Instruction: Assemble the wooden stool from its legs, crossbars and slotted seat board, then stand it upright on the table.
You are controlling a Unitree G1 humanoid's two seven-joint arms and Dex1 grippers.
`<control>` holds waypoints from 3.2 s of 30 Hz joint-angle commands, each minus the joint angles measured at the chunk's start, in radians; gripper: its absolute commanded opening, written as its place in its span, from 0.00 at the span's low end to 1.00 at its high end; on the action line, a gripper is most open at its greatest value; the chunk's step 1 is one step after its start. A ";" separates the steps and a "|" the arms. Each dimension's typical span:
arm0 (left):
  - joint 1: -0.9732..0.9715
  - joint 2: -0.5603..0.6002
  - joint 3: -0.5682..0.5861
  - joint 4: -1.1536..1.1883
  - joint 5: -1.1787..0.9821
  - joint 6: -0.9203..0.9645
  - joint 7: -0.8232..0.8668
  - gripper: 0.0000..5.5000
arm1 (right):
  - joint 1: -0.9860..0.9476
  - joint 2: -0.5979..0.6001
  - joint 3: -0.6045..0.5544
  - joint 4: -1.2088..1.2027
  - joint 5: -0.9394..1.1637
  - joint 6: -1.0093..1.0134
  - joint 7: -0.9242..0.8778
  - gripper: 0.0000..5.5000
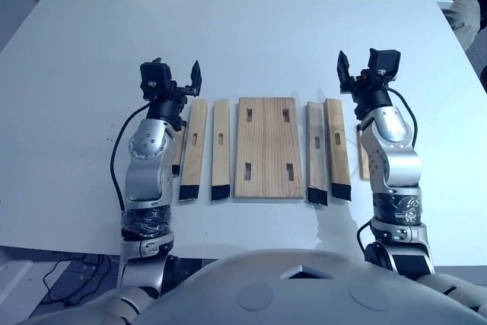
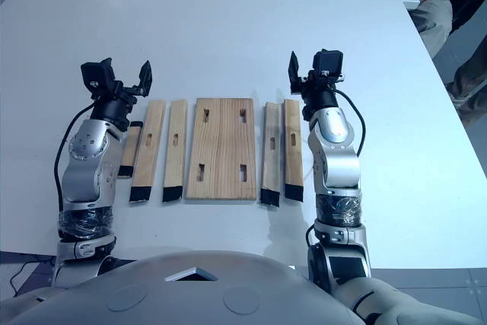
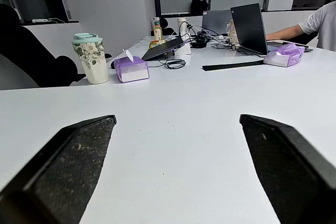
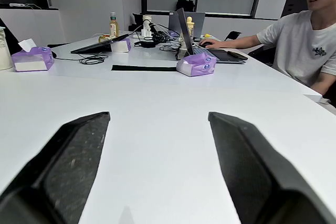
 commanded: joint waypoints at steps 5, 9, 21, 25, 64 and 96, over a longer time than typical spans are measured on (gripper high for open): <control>-0.009 0.019 0.003 0.001 -0.002 0.023 -0.012 0.80 | -0.009 -0.004 -0.008 0.009 -0.007 -0.002 -0.009 0.63; -0.003 0.026 0.000 0.000 -0.009 0.045 -0.025 0.80 | 0.017 0.009 -0.005 0.004 -0.010 -0.001 -0.018 0.63; -0.014 0.013 0.000 0.008 -0.009 0.047 -0.015 0.80 | 0.015 0.007 -0.007 0.010 -0.017 0.007 -0.022 0.63; -0.004 0.010 0.002 -0.007 -0.014 0.062 -0.012 0.80 | 0.031 0.009 -0.008 -0.008 -0.018 0.018 -0.026 0.63; 0.374 0.359 0.233 -0.548 -0.305 0.787 -0.260 0.80 | 0.283 0.038 -0.045 -0.277 -0.030 0.119 -0.108 0.63; 0.450 0.413 0.102 -0.322 -0.208 0.642 -0.281 0.80 | 0.286 0.056 -0.028 -0.288 -0.045 0.144 -0.119 0.63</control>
